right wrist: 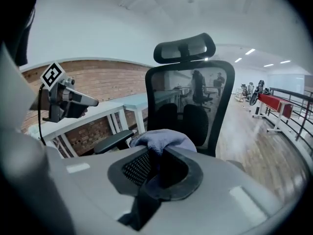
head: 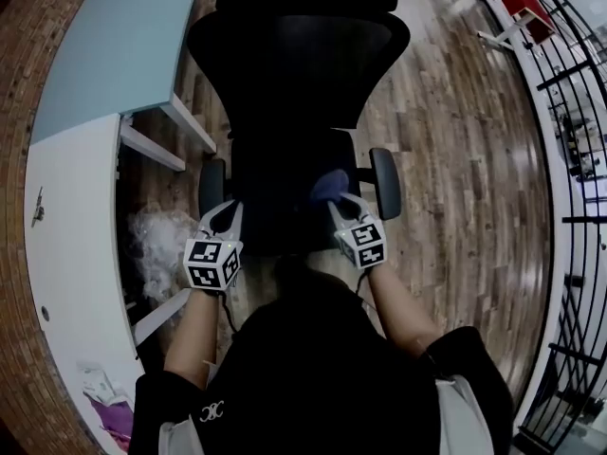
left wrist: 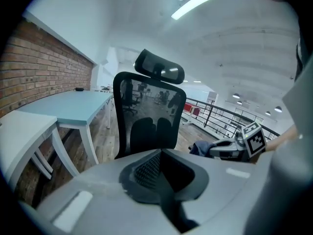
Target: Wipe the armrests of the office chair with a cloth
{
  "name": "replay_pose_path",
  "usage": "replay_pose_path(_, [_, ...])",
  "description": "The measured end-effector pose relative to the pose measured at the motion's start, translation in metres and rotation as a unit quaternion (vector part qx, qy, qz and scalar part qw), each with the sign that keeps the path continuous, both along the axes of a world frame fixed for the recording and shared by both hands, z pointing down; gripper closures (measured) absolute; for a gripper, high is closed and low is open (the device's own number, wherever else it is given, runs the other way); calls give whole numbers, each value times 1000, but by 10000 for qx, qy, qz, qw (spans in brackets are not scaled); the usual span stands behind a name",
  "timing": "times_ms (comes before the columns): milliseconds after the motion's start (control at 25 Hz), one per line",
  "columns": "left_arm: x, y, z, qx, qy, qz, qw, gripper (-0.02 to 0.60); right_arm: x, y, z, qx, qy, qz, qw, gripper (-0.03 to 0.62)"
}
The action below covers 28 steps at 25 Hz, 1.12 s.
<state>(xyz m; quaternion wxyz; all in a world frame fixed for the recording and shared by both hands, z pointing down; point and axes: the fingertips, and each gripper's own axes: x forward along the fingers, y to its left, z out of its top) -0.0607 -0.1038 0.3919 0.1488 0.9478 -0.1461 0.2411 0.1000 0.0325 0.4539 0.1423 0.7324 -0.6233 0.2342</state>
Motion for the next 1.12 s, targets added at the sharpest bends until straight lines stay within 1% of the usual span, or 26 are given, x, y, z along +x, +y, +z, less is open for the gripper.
replay_pose_path(200, [-35, 32, -34, 277, 379, -115, 9988, 575, -24, 47, -29, 244, 196, 304, 9990, 548])
replay_pose_path(440, [-96, 95, -57, 485, 611, -100, 9969, 575, -79, 96, -70, 641, 350, 411, 9965, 548])
replay_pose_path(600, [-134, 136, -65, 498, 790, -144, 9955, 575, -125, 134, -90, 801, 463, 338, 9951, 548])
replay_pose_path(720, [-159, 164, -60, 376, 830, -120, 9958, 575, -155, 164, -99, 816, 502, 351, 9948, 548])
replay_pose_path(800, [-169, 181, -56, 310, 794, -22, 9964, 575, -169, 183, -102, 770, 532, 382, 9949, 548])
replay_pose_path(920, [-177, 201, -57, 326, 799, 114, 9962, 575, -181, 208, -104, 708, 608, 419, 9948, 548])
replay_pose_path(1120, [-178, 223, -70, 393, 925, 144, 9948, 575, -185, 237, -114, 743, 698, 458, 9937, 548])
